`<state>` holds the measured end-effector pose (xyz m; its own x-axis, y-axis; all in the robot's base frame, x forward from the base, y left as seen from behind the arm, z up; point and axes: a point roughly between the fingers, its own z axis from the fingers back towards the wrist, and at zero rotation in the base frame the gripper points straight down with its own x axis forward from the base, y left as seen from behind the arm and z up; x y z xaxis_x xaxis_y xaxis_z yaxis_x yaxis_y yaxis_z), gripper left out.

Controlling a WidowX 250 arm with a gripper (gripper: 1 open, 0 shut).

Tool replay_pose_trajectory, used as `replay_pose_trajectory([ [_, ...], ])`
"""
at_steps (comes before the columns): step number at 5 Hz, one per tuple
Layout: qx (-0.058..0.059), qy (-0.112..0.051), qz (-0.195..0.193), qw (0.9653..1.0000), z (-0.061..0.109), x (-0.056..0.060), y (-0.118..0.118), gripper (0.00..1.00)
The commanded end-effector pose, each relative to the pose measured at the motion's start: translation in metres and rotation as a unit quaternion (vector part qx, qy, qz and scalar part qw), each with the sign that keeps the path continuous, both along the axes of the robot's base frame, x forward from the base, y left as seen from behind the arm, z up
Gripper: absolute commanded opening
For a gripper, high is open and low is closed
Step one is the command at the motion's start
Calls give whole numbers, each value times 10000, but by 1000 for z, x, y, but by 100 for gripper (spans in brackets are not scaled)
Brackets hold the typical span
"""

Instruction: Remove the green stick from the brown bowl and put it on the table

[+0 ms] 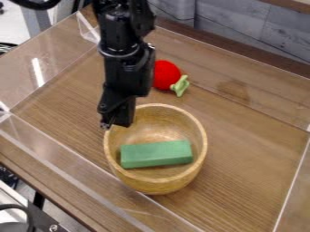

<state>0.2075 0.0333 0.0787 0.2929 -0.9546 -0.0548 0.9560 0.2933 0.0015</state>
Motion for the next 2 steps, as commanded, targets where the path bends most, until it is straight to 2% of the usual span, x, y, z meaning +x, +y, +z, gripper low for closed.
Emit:
replay_pose_trajectory([
  [1,36,-145,-86,9999,2,7,12,0],
  [2,40,-175,86,9998,4,11,7,0],
])
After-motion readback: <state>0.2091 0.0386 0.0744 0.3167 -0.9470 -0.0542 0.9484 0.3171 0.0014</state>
